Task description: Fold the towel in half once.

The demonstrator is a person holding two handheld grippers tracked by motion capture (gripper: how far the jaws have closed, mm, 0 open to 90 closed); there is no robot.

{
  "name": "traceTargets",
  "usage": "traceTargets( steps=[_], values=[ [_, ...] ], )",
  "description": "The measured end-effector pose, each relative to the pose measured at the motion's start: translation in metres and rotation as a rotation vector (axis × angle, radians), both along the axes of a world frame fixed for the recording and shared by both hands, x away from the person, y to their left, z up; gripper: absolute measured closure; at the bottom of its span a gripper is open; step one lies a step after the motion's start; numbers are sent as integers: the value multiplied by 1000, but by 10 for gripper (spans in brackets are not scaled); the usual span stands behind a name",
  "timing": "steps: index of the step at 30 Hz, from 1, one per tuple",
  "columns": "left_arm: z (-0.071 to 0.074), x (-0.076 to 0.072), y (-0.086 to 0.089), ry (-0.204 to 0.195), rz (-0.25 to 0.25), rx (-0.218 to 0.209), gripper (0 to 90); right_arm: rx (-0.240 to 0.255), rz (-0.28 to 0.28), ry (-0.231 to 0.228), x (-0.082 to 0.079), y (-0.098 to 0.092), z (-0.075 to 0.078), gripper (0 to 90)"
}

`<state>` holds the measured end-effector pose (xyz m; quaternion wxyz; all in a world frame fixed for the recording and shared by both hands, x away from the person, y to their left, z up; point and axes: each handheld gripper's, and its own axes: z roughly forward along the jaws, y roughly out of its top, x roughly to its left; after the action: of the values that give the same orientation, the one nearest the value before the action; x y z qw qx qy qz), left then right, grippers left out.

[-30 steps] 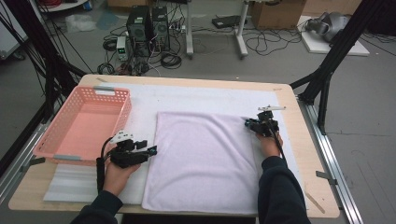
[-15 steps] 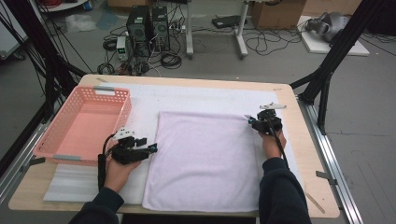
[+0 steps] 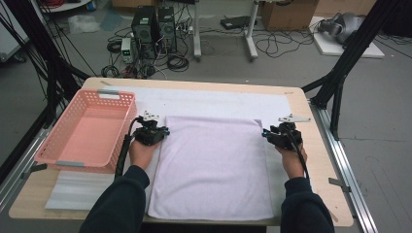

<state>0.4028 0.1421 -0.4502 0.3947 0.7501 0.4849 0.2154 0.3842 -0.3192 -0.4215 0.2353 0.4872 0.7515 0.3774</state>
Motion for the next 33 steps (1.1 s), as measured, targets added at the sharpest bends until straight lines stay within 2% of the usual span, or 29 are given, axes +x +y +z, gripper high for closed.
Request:
traceTargets(
  steps=[1,3,4,5,6,7,9,11,12,14,16,18,20,21,23,24,26,27,31,32,33],
  values=[
    [0,0,0,-7,24,13,853,1,-3,1,-1,-1,-1,605],
    [0,1,2,8,65,-23,848,0,-5,2,-5,-2,-4,604],
    [-1,1,1,6,63,-19,834,1,-6,4,-7,-3,-5,602],
    [0,1,1,0,56,-10,788,5,-3,2,-9,-5,-6,597],
    [0,1,3,-7,55,2,658,11,-4,0,-11,-6,-7,583],
    [1,0,6,-1,55,-6,544,16,-3,4,-13,-7,-7,567],
    [5,-4,13,-4,28,-89,462,32,2,-9,-17,-9,-7,522],
    [10,-11,18,-62,-27,-160,412,55,25,-17,-21,-10,-6,470],
    [13,-15,19,-89,-54,-180,360,66,45,-23,-23,-10,-4,450],
    [18,-21,19,-115,-88,-205,272,77,79,-26,-27,-7,-1,413],
    [22,-24,20,-120,-80,-241,181,52,116,-33,-29,-2,2,348],
    [26,-27,23,-129,-95,-282,183,37,155,-50,-32,1,5,301],
    [28,-31,24,-149,-133,-304,229,-5,194,-62,-37,3,10,281],
    [28,-33,23,-176,-153,-282,245,-13,202,-72,-39,2,11,267],
    [27,-40,20,-265,-209,-221,224,30,200,-87,-44,-1,12,257],
    [26,-43,18,-282,-226,-210,223,44,193,-102,-47,-3,12,248],
    [25,-48,16,-268,-237,-234,222,44,183,-125,-52,-6,11,225],
    [24,-50,16,-248,-249,-237,213,50,181,-131,-54,-8,10,201],
    [25,-56,14,-263,-269,-288,205,48,152,-162,-63,-10,10,194],
    [26,-57,13,-271,-266,-289,200,46,142,-166,-65,-11,10,194],
    [26,-58,12,-274,-264,-270,200,44,139,-171,-65,-11,10,194]
  ],
)
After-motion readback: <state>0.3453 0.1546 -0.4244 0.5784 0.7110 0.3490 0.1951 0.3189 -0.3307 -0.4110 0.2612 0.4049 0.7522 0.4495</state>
